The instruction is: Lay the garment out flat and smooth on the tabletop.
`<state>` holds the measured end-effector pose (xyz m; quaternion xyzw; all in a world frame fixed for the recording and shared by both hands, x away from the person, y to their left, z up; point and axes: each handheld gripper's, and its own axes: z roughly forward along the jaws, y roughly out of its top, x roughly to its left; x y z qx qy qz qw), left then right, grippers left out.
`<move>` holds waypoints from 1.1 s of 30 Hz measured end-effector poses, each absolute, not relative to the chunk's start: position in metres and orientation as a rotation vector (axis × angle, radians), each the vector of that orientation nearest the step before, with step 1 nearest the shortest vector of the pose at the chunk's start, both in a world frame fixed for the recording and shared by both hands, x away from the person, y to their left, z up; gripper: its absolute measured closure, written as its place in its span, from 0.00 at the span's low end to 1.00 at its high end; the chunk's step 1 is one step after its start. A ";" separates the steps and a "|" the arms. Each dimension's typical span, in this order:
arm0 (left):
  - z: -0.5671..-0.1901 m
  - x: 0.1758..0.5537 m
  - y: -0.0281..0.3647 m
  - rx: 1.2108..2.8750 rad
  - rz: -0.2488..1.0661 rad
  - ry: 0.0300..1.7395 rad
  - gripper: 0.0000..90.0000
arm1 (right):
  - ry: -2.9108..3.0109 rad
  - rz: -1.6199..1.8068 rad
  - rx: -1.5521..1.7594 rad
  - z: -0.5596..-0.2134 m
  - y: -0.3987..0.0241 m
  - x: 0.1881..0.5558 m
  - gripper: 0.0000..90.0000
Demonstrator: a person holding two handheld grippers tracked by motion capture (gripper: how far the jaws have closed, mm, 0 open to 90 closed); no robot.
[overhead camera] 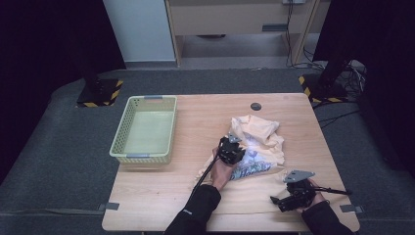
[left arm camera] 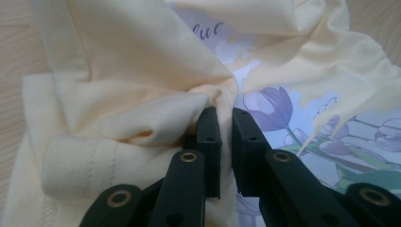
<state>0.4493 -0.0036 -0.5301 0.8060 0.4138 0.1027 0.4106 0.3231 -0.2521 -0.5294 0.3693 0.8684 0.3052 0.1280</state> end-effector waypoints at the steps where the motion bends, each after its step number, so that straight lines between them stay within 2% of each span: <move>1: -0.530 0.449 -0.003 2.028 0.255 1.039 0.92 | 2.526 0.888 1.074 -0.529 -0.252 0.323 0.02; 5: -0.525 0.448 0.000 2.023 0.220 1.047 0.84 | 2.527 0.889 1.074 -0.529 -0.252 0.323 0.02; 7: -0.517 0.446 0.004 2.006 0.226 1.046 0.76 | 2.525 0.889 1.075 -0.529 -0.252 0.323 0.02; 10: -0.499 0.443 0.016 1.964 0.271 1.049 0.63 | 2.526 0.889 1.075 -0.529 -0.252 0.323 0.02; 15: -0.473 0.446 0.044 1.881 0.345 1.080 0.53 | 2.526 0.888 1.075 -0.529 -0.252 0.323 0.02; 19: -0.474 0.455 0.061 1.865 0.373 1.138 0.49 | 2.525 0.889 1.075 -0.529 -0.252 0.323 0.02; 26: -0.492 0.460 0.063 1.911 0.316 1.169 0.44 | 2.525 0.889 1.075 -0.530 -0.252 0.323 0.01; 30: -0.498 0.460 0.057 1.946 0.299 1.154 0.46 | 2.525 0.889 1.075 -0.530 -0.252 0.323 0.01; 33: -0.503 0.460 0.055 1.966 0.293 1.154 0.51 | 2.525 0.889 1.076 -0.530 -0.252 0.323 0.01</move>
